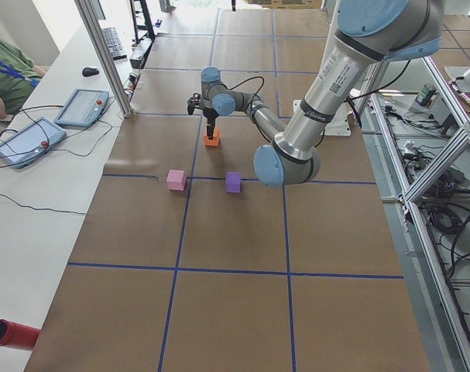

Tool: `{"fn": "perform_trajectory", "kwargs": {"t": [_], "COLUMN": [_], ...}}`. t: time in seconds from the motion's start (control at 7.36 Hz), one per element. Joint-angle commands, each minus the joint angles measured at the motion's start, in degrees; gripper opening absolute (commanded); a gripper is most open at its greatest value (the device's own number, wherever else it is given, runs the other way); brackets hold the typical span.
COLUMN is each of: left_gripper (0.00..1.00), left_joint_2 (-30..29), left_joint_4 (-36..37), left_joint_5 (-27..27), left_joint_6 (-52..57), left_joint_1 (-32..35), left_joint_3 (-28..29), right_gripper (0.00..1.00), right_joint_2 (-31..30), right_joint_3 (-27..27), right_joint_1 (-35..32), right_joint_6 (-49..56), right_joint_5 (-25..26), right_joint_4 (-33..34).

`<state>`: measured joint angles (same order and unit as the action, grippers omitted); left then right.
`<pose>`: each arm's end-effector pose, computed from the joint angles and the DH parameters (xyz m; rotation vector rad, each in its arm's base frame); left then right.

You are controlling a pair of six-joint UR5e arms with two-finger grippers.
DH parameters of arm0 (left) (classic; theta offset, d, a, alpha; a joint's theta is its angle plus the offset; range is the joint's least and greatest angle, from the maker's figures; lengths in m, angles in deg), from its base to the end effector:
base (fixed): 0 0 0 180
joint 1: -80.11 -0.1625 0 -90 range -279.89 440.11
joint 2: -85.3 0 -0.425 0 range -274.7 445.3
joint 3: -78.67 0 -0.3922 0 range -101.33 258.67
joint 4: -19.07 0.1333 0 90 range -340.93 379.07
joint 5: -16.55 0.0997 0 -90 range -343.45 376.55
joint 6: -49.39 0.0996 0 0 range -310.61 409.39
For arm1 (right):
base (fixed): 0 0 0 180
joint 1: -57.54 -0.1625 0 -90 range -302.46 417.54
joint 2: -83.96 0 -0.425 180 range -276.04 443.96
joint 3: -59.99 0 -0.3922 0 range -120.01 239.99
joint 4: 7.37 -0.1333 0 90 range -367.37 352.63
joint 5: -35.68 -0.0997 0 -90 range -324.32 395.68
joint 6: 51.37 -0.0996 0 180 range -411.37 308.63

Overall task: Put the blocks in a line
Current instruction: 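Lower the left gripper and close it on the orange cube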

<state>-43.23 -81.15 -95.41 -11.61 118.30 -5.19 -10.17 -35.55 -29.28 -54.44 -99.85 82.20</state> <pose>0.5158 -0.5280 0.2854 0.1019 0.8131 -0.0088 0.0364 -0.4661 0.6433 -0.0130 -0.7951 -0.0146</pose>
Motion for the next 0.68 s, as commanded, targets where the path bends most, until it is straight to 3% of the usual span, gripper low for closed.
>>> {"fn": "perform_trajectory", "kwargs": {"t": [0.0,0.27,0.41,0.54], "left_gripper": [1.0,1.0,0.79,0.19], "left_joint_2": [0.04,0.74,0.65,0.57], "left_joint_4": [-1.47,-4.53,-4.63,-4.55], "left_joint_5": [2.36,2.45,2.36,2.36], "left_joint_6": [-0.62,-0.26,-0.26,-0.26], "left_joint_1": [-0.93,-1.02,-1.02,-1.02], "left_joint_3": [1.67,2.64,2.91,2.56], "right_gripper": [1.0,1.0,1.0,1.0], "right_joint_2": [0.0,0.0,0.0,0.0], "right_joint_3": [0.0,0.0,0.0,0.0], "right_joint_1": [-0.02,-0.02,-0.02,0.07], "right_joint_6": [0.0,0.0,0.0,0.0], "right_joint_5": [0.0,0.0,0.0,0.0], "right_joint_4": [0.0,0.0,0.0,0.0]}}
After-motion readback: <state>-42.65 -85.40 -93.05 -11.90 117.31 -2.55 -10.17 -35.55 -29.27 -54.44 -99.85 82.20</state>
